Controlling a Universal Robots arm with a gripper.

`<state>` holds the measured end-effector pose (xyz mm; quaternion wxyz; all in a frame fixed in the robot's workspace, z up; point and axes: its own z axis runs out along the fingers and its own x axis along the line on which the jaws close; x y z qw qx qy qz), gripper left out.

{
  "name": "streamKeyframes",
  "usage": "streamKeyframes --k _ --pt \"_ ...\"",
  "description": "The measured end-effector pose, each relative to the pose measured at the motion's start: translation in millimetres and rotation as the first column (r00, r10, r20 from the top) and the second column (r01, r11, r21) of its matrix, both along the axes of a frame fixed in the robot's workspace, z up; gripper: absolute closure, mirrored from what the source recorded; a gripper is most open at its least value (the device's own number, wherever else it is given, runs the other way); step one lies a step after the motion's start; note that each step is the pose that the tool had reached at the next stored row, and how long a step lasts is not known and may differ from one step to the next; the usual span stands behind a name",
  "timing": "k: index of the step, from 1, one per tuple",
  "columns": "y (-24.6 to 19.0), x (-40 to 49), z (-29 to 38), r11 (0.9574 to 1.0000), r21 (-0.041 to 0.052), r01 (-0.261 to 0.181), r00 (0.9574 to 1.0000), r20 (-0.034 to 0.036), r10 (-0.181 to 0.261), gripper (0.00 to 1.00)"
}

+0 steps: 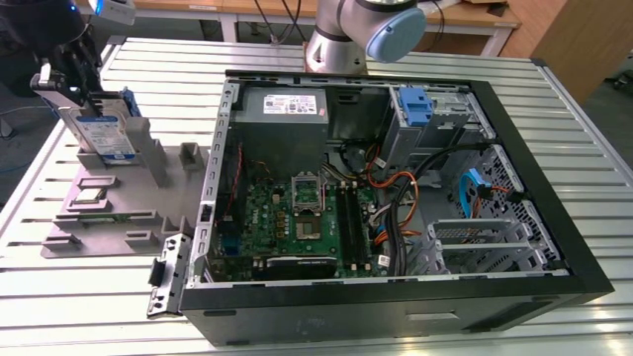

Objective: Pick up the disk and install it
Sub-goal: 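Pick up the disk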

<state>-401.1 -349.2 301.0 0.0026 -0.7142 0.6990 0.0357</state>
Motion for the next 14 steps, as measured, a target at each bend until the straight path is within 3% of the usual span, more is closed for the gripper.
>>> streamKeyframes --k 14 --pt "0.0 0.0 0.0 0.9999 0.0000 0.014 0.9999 0.0001 -0.014 0.58"
